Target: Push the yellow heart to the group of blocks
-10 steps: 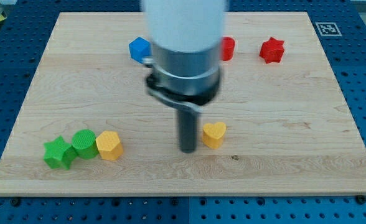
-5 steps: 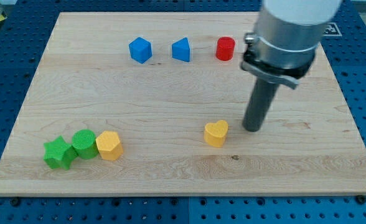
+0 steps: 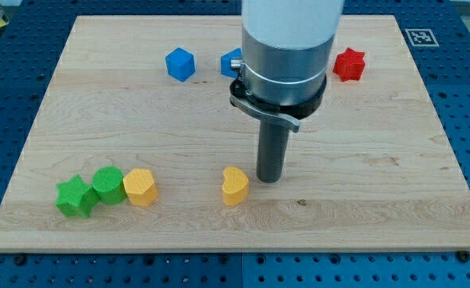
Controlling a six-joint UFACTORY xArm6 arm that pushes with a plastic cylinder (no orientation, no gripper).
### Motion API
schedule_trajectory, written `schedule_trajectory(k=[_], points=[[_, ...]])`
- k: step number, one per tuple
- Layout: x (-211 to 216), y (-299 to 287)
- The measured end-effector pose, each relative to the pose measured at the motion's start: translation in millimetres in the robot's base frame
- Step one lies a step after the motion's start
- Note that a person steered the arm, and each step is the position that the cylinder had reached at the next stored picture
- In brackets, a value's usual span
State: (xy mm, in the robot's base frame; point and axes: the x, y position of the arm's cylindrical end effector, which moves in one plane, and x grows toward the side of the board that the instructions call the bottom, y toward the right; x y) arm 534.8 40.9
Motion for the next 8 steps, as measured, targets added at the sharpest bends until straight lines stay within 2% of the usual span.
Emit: schedule_trajectory(k=[2,7,8], points=[[17.8,-6.0],[18.4,-120.7],[16.7,-116.8]])
